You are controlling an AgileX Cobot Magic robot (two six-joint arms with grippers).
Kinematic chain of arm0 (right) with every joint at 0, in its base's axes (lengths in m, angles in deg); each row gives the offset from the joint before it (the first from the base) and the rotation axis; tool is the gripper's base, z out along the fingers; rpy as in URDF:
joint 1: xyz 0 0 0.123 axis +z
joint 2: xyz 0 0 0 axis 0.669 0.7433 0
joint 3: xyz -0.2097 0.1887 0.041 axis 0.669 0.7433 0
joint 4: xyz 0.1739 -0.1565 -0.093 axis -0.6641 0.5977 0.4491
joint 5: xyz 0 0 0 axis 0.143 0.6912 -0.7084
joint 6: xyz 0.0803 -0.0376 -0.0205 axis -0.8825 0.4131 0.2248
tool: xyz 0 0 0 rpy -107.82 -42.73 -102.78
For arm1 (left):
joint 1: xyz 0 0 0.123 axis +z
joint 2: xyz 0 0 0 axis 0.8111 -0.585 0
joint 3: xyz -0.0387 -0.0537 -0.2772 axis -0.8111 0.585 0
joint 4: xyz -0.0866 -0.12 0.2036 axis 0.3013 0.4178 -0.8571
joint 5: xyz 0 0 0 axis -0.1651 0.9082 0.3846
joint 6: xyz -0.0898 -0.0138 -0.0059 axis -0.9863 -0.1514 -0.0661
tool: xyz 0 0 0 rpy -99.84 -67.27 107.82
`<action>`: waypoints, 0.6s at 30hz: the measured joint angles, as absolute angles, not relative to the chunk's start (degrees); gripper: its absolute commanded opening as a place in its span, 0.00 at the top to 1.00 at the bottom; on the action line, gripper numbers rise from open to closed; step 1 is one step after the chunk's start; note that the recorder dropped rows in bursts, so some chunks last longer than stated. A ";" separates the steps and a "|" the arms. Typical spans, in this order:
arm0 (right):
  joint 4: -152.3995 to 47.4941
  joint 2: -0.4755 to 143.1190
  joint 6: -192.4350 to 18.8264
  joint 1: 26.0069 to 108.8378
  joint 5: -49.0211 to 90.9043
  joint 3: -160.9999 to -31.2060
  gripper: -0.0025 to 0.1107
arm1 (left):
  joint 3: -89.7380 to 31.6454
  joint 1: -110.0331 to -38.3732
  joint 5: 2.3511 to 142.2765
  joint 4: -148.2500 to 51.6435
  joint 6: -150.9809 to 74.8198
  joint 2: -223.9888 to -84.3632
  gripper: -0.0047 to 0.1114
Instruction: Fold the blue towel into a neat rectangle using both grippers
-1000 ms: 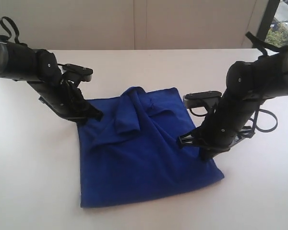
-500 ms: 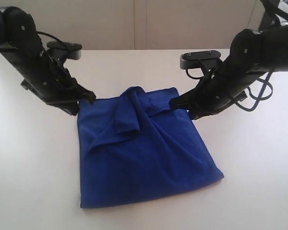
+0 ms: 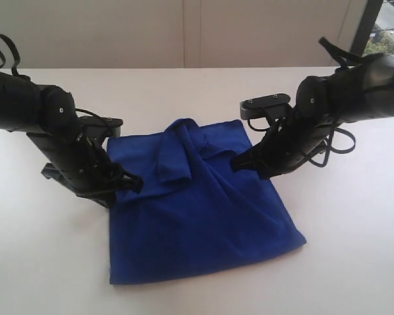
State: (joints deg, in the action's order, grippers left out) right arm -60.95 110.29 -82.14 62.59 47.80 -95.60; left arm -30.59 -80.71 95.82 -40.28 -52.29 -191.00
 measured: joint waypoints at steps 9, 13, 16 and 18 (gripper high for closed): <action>-60.74 111.45 -83.56 62.59 49.51 -95.60 0.98 | -30.69 -80.60 95.72 -40.37 -52.43 -191.38 0.96; -60.64 111.45 -86.98 62.59 49.78 -95.06 0.98 | -30.80 -79.79 95.45 -41.50 -52.47 -191.53 0.96; -60.52 111.09 -89.91 62.59 50.07 -94.56 0.98 | -31.20 -79.31 95.07 -43.55 -52.47 -191.66 0.96; -60.52 110.81 -91.42 62.59 50.21 -94.19 0.98 | -31.60 -79.12 94.69 -44.46 -52.47 -191.85 0.96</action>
State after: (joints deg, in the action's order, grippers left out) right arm -60.52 110.81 -91.42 62.59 50.21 -94.19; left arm -31.60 -79.12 94.69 -44.46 -52.47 -191.85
